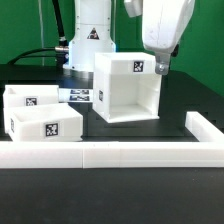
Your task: Assemble drawer
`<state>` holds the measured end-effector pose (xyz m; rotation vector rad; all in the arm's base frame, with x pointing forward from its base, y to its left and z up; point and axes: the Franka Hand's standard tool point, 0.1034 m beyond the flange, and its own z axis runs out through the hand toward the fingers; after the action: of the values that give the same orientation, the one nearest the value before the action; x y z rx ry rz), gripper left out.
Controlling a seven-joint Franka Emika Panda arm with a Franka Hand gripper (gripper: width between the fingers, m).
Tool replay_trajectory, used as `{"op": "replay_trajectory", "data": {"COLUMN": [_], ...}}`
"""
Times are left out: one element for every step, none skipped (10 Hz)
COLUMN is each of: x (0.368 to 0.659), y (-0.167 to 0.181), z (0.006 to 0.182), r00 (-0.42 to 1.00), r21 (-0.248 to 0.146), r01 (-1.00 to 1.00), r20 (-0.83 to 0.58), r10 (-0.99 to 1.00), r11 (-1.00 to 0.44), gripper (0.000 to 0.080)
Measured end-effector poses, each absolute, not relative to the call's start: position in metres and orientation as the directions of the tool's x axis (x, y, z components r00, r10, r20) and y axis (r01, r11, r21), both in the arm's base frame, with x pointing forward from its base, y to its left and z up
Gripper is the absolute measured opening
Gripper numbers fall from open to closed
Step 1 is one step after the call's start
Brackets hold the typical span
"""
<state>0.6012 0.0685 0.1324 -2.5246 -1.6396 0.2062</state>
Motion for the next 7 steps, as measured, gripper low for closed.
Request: {"op": "replay_trajectory", "data": {"x": [0.601, 0.601, 0.601, 0.601, 0.601, 0.6, 0.596], "y": [0.068, 0.068, 0.068, 0.068, 0.068, 0.067, 0.058], "z": [0.132, 0.132, 0.132, 0.132, 0.132, 0.133, 0.155], "r00": [0.402, 0.402, 0.403, 0.402, 0.402, 0.402, 0.406], "r21": [-0.178, -0.178, -0.178, -0.178, -0.178, -0.181, -0.211], "r01": [0.897, 0.897, 0.897, 0.897, 0.897, 0.896, 0.885], "r20": [-0.047, -0.047, -0.047, -0.047, -0.047, -0.051, -0.087], "r10": [0.914, 0.914, 0.914, 0.914, 0.914, 0.914, 0.91], "r11": [-0.404, -0.404, -0.404, -0.404, -0.404, -0.405, -0.415], "gripper": [0.065, 0.065, 0.065, 0.065, 0.065, 0.065, 0.065]}}
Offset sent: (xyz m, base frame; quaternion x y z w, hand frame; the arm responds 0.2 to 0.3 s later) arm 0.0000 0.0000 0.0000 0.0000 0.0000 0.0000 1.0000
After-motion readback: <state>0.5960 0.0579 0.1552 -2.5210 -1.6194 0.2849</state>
